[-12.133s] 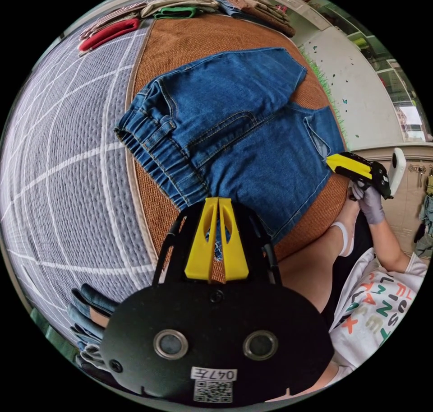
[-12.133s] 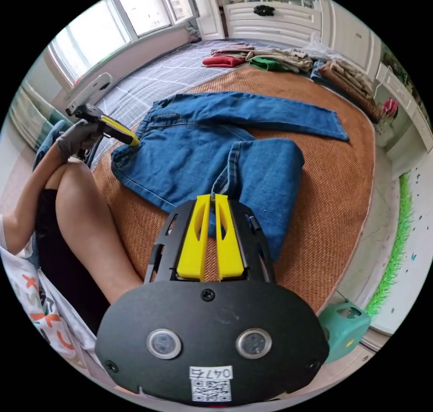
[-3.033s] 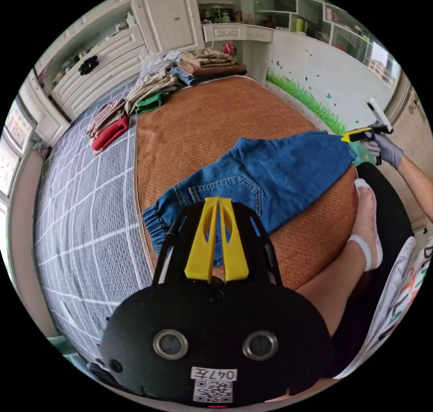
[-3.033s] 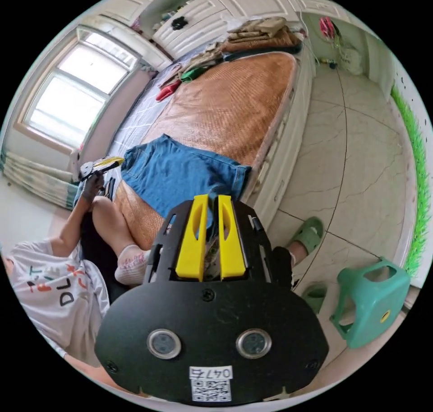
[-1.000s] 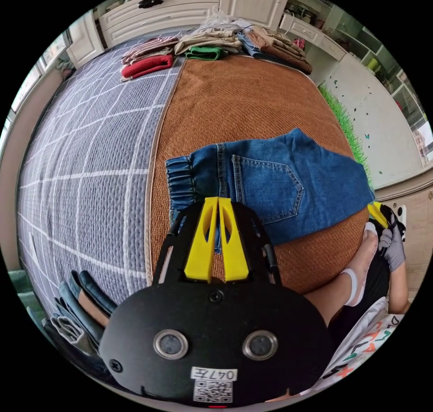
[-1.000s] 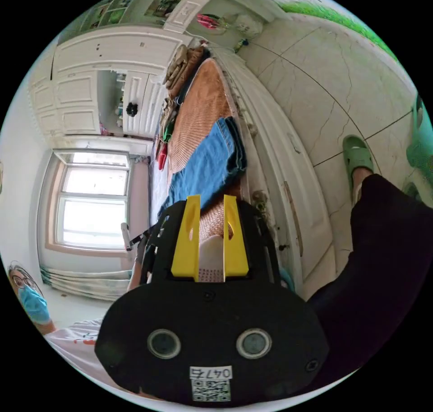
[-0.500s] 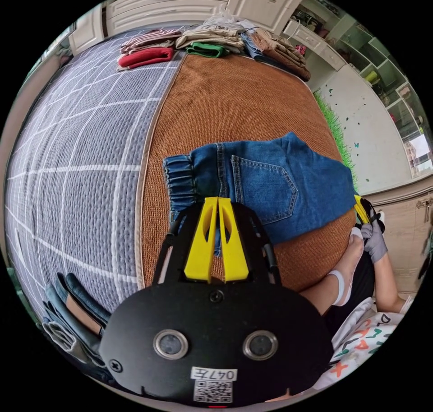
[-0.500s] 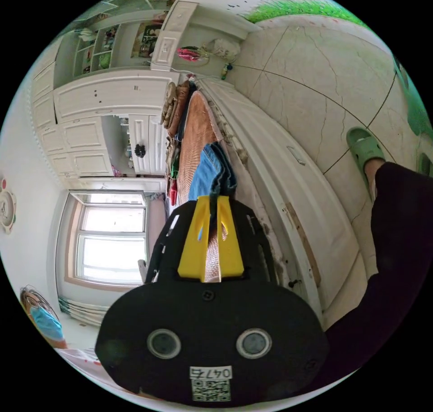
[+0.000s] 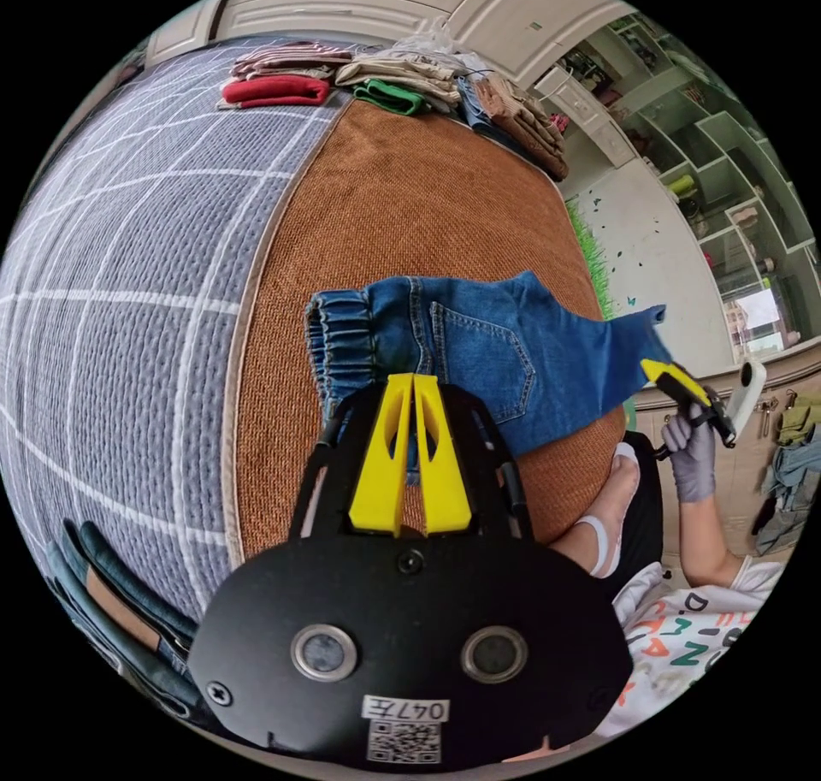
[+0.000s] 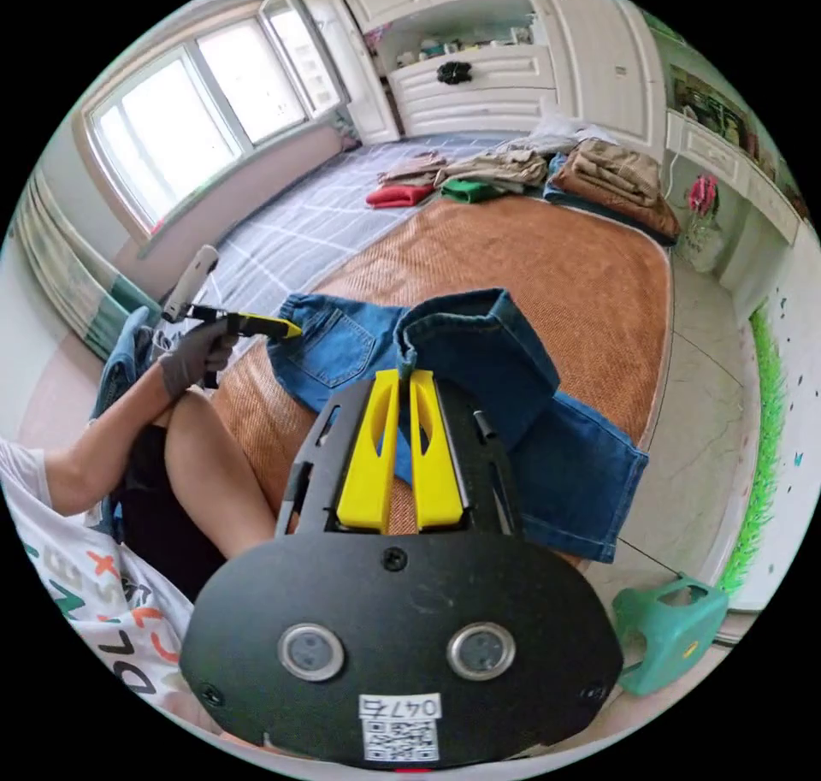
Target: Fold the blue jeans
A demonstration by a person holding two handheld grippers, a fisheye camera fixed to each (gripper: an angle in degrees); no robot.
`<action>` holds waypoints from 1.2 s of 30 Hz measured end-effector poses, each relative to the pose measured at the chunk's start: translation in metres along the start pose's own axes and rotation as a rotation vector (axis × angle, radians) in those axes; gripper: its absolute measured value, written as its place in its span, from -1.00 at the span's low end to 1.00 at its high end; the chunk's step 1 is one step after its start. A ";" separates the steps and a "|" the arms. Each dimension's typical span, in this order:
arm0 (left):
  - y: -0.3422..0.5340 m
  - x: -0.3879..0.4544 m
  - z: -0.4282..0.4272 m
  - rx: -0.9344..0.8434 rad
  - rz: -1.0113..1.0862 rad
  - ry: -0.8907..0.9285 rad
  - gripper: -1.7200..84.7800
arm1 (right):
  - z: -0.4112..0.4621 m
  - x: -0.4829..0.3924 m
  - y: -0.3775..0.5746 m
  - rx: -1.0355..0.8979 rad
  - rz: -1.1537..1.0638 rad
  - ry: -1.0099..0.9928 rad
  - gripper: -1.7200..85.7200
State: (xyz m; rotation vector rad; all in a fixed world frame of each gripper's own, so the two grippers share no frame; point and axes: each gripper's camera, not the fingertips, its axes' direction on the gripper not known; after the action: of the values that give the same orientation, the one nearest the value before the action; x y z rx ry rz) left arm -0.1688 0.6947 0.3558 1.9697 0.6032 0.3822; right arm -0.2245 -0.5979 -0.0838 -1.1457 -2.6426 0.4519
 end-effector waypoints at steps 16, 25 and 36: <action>-0.007 -0.004 0.015 -0.055 0.051 0.062 -0.98 | -0.026 0.138 0.158 0.099 0.770 -0.095 -0.78; -0.005 0.001 0.029 -0.099 0.078 0.041 -0.98 | 0.014 0.126 0.214 0.217 0.864 -0.114 -0.75; 0.008 0.003 0.027 -0.061 0.114 0.062 -0.98 | 0.015 0.105 0.184 0.320 0.834 -0.020 -0.96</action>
State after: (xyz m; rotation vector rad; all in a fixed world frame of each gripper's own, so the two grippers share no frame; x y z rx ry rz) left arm -0.1503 0.6733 0.3511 1.9444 0.5135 0.5280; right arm -0.1766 -0.4036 -0.1562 -2.0690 -1.8780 0.9735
